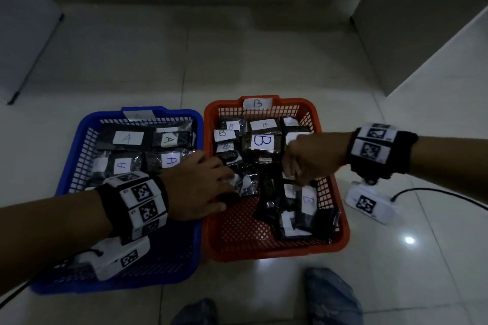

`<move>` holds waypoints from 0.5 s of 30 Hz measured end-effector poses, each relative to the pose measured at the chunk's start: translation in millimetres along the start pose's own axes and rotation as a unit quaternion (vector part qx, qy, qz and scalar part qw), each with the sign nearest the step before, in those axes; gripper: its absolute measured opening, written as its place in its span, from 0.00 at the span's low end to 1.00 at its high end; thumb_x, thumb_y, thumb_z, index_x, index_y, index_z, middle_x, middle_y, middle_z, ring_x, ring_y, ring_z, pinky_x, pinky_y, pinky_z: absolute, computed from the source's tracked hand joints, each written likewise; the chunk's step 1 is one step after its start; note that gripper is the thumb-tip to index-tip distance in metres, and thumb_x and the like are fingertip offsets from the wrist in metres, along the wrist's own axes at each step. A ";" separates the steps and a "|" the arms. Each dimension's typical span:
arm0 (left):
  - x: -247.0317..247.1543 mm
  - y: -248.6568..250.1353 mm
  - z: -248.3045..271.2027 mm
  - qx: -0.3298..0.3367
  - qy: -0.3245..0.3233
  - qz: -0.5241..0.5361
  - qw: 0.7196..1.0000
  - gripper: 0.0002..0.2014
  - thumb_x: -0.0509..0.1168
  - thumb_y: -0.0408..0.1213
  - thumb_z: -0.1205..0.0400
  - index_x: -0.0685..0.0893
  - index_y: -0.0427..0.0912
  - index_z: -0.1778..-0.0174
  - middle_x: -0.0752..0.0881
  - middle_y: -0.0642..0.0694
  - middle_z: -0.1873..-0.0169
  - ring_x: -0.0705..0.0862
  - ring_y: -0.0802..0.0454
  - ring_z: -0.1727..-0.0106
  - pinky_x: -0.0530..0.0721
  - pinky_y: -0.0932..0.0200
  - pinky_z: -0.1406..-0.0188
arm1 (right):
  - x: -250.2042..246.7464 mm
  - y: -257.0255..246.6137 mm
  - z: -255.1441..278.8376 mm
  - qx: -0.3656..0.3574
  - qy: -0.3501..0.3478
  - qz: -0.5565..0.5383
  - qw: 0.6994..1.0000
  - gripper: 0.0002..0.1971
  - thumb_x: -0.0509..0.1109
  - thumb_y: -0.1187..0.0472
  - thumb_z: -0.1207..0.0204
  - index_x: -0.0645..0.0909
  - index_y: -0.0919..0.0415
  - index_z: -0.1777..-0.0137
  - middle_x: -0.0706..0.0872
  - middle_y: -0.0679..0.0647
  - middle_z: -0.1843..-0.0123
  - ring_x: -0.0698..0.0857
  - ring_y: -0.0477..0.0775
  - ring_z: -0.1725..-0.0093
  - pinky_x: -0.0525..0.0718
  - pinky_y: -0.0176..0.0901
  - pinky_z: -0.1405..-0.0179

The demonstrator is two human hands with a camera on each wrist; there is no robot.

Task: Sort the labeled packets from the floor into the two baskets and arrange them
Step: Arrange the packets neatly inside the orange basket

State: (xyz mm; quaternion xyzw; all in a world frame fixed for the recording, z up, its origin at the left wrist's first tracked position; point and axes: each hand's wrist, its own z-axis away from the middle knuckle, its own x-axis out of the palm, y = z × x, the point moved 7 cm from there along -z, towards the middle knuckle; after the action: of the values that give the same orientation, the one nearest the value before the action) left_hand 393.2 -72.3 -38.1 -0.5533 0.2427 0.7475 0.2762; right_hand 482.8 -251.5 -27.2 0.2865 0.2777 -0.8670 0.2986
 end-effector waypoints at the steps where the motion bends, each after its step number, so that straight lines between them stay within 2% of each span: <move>1: 2.4 0.3 -1.4 0.001 -0.005 -0.009 1.000 0.27 0.48 0.66 0.19 0.82 0.61 0.32 0.83 0.52 0.33 0.81 0.49 0.35 0.77 0.44 0.38 | 12.8 3.6 5.3 0.006 -0.023 0.025 0.999 0.21 0.80 0.45 0.28 0.85 0.51 0.38 0.87 0.39 0.50 0.85 0.41 0.54 0.83 0.33 0.58; 4: 3.7 1.2 -7.0 0.004 -0.006 -0.037 0.999 0.29 0.50 0.68 0.21 0.82 0.61 0.32 0.85 0.50 0.38 0.83 0.48 0.39 0.78 0.41 0.40 | 36.1 7.4 12.1 -0.007 -0.011 0.088 0.996 0.29 0.81 0.38 0.34 0.83 0.48 0.34 0.86 0.46 0.41 0.85 0.50 0.44 0.87 0.45 0.49; 7: -0.4 2.7 -11.3 0.010 -0.003 -0.032 0.999 0.27 0.51 0.68 0.22 0.82 0.62 0.33 0.85 0.52 0.42 0.83 0.50 0.42 0.77 0.41 0.39 | 33.8 11.4 17.7 -0.020 0.005 0.085 0.996 0.32 0.84 0.45 0.34 0.81 0.48 0.29 0.83 0.48 0.34 0.82 0.51 0.37 0.85 0.47 0.41; 11: -1.8 0.3 -13.5 -0.005 -0.019 0.000 1.000 0.27 0.49 0.68 0.20 0.77 0.62 0.30 0.80 0.55 0.38 0.77 0.53 0.36 0.67 0.45 0.32 | 25.7 12.6 23.5 -0.060 0.016 0.084 0.995 0.21 0.79 0.60 0.26 0.84 0.49 0.32 0.81 0.48 0.32 0.82 0.50 0.36 0.86 0.47 0.40; 15: -9.5 -2.3 -14.1 -0.007 0.027 0.021 0.999 0.22 0.52 0.65 0.18 0.79 0.59 0.35 0.79 0.58 0.43 0.77 0.56 0.41 0.65 0.51 0.36 | 14.3 25.0 26.4 -0.076 -0.011 -0.034 0.996 0.12 0.73 0.61 0.20 0.87 0.49 0.39 0.85 0.44 0.37 0.84 0.42 0.39 0.86 0.41 0.42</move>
State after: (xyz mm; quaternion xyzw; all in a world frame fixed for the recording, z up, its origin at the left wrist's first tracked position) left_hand 406.8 -81.4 -32.9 -0.5699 0.2560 0.7398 0.2496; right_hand 481.6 -290.5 -26.4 0.2436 0.3486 -0.8565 0.2925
